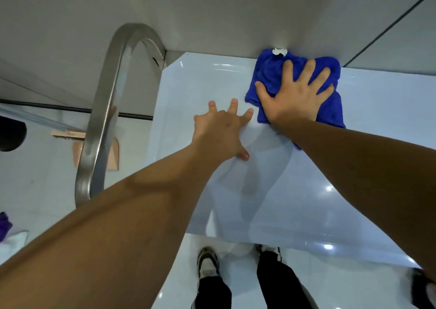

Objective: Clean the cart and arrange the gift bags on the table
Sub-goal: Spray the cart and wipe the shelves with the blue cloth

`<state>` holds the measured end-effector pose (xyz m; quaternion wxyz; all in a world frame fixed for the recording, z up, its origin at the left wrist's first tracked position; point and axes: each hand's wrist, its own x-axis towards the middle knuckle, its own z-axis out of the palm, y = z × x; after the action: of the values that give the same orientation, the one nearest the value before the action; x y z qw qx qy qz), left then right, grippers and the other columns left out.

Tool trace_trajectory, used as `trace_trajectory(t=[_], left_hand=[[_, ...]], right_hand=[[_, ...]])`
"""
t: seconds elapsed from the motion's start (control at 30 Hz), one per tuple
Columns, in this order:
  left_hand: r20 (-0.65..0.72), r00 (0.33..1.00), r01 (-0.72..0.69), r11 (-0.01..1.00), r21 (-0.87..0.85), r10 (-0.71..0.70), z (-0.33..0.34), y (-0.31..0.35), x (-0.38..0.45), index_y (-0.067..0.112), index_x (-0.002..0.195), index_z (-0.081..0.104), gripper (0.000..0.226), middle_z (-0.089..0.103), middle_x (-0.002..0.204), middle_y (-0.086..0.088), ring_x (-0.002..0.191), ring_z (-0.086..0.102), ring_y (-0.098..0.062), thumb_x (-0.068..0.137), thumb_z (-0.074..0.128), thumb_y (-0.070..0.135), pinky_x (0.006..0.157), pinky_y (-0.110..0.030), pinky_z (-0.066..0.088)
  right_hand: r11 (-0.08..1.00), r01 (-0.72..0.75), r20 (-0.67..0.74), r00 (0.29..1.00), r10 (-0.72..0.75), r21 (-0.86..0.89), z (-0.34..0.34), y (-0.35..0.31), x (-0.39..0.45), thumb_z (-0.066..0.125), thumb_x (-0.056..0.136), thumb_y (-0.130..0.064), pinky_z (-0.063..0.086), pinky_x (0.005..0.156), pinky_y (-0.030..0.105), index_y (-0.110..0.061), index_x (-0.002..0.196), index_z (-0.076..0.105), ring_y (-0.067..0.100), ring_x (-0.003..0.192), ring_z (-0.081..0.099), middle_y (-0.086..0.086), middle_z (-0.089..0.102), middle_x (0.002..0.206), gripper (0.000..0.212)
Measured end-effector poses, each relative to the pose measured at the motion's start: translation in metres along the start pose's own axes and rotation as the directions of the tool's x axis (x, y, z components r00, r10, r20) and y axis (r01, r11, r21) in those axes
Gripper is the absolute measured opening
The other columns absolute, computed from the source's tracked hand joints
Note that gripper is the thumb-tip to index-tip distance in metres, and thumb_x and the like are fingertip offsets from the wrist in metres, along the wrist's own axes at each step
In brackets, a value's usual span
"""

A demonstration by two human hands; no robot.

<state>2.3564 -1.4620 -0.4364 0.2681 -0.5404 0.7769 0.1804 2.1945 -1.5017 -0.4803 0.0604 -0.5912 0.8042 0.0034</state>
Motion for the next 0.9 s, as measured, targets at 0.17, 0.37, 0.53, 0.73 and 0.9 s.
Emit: trace_trajectory(t=[0.17,0.37,0.53,0.73,0.9], left_hand=[[0.021,0.999,0.024,1.000,0.012,-0.025,-0.007,0.005,-0.006,0.044,0.158,0.006,0.116,0.002,0.170,0.001,0.151,0.013,-0.048,0.069,0.074,0.076,0.104,-0.060,0.045],[-0.024,1.000,-0.012,0.997,0.075,0.014,-0.012,0.002,-0.012,0.045,0.158,0.004,0.116,0.011,0.168,0.002,0.142,0.034,-0.044,0.069,0.066,0.084,0.098,-0.049,0.049],[-0.051,0.998,-0.033,0.994,0.108,0.039,-0.014,0.003,-0.014,0.042,0.158,0.007,0.109,0.014,0.167,-0.003,0.137,0.041,-0.043,0.075,0.066,0.078,0.099,-0.049,0.050],[-0.081,0.996,-0.034,0.992,0.122,0.044,-0.012,0.002,-0.017,0.038,0.155,0.016,0.108,0.037,0.142,-0.004,0.116,0.053,-0.039,0.070,0.068,0.080,0.081,-0.046,0.054],[-0.082,0.994,-0.058,0.989,0.136,0.069,-0.010,-0.001,-0.014,0.039,0.158,0.008,0.114,0.021,0.162,-0.006,0.126,0.050,-0.040,0.070,0.063,0.085,0.085,-0.048,0.054]], right_hand=[[0.998,0.051,0.035,0.998,-0.051,0.021,-0.006,0.014,-0.026,0.019,0.091,-0.079,0.010,0.118,0.067,-0.029,0.155,0.024,0.048,0.151,0.006,0.014,0.014,0.166,0.081],[0.994,0.095,-0.009,0.995,-0.094,0.058,0.001,0.042,-0.121,0.035,0.091,-0.076,0.021,0.115,0.064,-0.029,0.146,0.045,0.046,0.147,0.023,0.012,0.034,0.159,0.072],[0.993,-0.025,0.049,0.999,0.019,0.112,0.003,0.035,-0.216,0.037,0.090,-0.076,0.021,0.115,0.066,-0.032,0.142,0.045,0.045,0.147,0.020,0.010,0.033,0.159,0.068],[0.994,0.040,0.089,0.995,-0.049,0.100,0.008,-0.006,-0.269,0.038,0.088,-0.077,0.023,0.111,0.070,-0.033,0.144,0.042,0.049,0.144,0.023,0.011,0.032,0.157,0.071],[0.997,0.015,0.126,0.992,-0.025,0.075,0.009,-0.016,-0.258,0.035,0.085,-0.080,0.018,0.113,0.069,-0.034,0.145,0.035,0.048,0.145,0.016,0.011,0.025,0.159,0.076]])
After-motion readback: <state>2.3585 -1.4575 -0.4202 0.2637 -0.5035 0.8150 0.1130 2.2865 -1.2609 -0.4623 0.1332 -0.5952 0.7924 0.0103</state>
